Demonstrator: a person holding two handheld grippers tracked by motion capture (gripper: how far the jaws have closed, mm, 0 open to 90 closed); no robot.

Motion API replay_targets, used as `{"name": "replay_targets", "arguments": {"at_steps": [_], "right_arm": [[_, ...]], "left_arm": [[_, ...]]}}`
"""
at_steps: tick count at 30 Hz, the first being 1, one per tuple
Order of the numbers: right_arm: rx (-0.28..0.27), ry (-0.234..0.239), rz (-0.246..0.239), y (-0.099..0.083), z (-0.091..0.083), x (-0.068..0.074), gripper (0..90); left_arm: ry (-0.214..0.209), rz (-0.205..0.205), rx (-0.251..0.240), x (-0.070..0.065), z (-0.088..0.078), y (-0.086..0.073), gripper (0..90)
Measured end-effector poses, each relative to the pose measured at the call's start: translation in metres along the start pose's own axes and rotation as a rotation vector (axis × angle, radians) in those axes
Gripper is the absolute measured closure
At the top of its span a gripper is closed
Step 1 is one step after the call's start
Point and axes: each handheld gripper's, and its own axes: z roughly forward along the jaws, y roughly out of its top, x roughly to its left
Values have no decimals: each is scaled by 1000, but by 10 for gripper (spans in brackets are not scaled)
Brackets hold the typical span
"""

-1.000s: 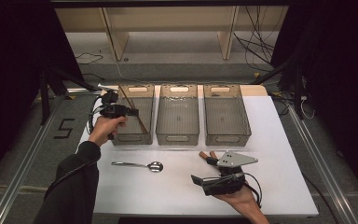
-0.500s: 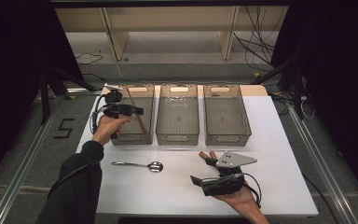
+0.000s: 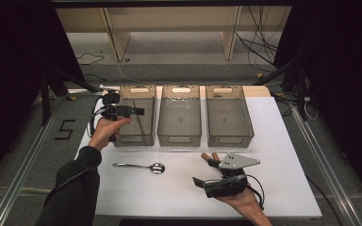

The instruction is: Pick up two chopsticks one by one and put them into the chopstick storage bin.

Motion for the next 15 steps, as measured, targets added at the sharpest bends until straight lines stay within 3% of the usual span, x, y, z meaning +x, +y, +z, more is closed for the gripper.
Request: {"name": "replay_targets", "arguments": {"at_steps": [3,6,11,15], "right_arm": [[1,-1,-1,0,0,0,186],[-7,-3,2,0,-1,0,187],[-8,-3,-4,0,-2,1,187],[-9,-4,-1,0,-3,1,187]], "left_arm": [[-8,52,4,-8,-10,-5,228],[-63,69,7,-15,-19,-13,228],[-52,166,12,-28,-31,-29,224],[-91,212,-12,-36,-43,-43,228]]}}
